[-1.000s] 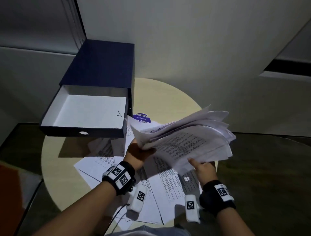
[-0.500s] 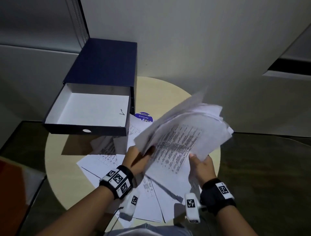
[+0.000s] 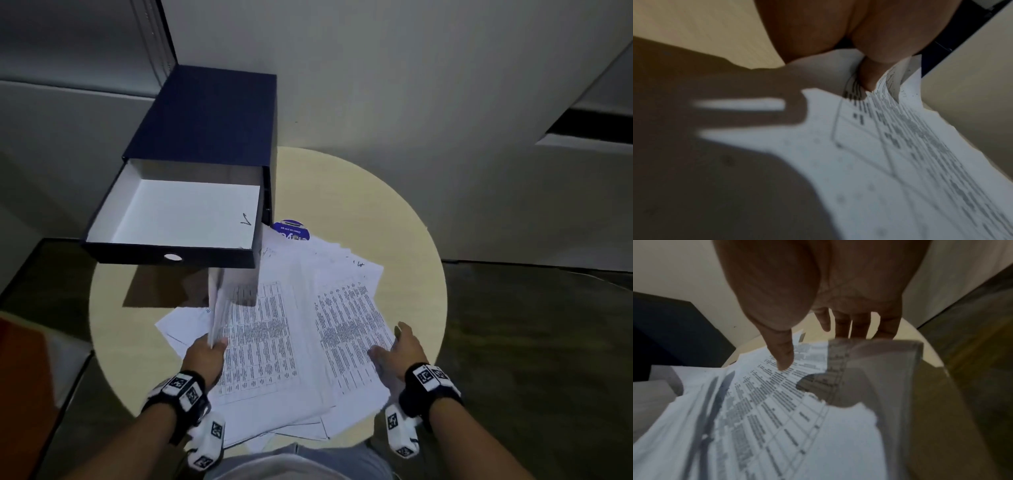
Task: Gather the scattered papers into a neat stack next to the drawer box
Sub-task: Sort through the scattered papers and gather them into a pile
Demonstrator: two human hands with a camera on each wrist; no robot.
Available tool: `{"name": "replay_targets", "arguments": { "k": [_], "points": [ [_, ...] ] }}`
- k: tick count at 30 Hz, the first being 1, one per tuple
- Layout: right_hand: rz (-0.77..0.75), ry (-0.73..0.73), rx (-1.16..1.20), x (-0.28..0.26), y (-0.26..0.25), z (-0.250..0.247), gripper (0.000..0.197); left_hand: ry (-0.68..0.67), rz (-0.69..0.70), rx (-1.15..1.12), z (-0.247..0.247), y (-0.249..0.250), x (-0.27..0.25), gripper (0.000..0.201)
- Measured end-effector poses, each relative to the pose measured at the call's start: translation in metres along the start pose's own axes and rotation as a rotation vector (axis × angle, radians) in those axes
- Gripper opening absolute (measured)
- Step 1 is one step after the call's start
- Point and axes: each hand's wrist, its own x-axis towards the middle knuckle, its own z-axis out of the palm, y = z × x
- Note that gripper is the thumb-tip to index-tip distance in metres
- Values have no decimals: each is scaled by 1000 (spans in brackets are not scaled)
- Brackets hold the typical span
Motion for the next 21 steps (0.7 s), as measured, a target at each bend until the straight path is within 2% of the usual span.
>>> {"name": "replay_targets", "arguments": {
  "k": [2,7,9,15,18,21],
  "points": [
    [6,-48,106,-7,-6,7,85,-36,14,6,4,-2,1,38],
    [18,-17,207,-7,-7,21,32,-98,27,25,5,-6,5,46],
    [33,-20,271,-9,-4,15,22,-106,25,53,4,-5,4,47],
    [34,100,434,-15,25,-32,22,-132,-30,36,3,-3,2,46],
    [35,172,643,-25,32,-67,26,-155,-44,52,3,6,-2,49],
    [-5,171,888,-45,19,-96,35,-202,-71,101,5,22,-8,65]
  ]
}}
